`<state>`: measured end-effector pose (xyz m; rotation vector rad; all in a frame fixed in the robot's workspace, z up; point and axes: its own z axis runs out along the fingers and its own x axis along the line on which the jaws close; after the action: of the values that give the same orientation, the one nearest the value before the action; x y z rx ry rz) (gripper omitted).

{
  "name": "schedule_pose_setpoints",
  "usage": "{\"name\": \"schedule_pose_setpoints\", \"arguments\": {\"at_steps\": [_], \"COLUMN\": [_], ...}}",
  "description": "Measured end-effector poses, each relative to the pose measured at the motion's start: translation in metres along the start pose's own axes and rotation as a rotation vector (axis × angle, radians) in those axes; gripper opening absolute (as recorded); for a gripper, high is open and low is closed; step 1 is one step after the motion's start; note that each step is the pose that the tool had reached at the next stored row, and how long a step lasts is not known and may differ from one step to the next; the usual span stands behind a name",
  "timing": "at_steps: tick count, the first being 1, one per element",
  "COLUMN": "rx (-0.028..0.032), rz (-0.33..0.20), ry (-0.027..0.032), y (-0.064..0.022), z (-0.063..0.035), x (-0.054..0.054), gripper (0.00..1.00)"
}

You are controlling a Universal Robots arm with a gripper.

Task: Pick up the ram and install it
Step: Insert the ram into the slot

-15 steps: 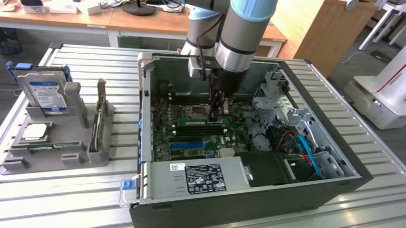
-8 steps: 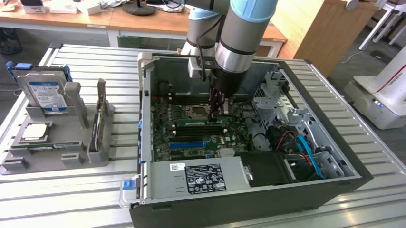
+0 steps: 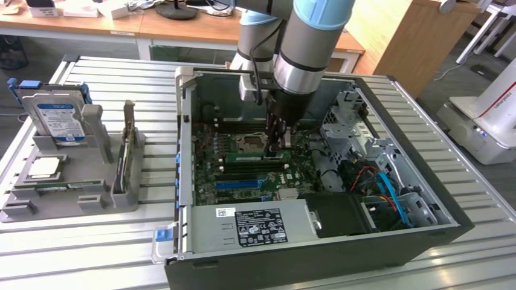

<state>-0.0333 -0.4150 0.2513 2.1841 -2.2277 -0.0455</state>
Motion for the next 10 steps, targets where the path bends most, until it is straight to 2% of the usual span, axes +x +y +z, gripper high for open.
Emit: {"name": "schedule_pose_setpoints", "arguments": {"at_steps": [10], "rx": [0.001], "rz": [0.0], "ry": [0.0], "y": [-0.0002], "z": [0.0036], "x": [0.0001], "gripper": [0.12]}}
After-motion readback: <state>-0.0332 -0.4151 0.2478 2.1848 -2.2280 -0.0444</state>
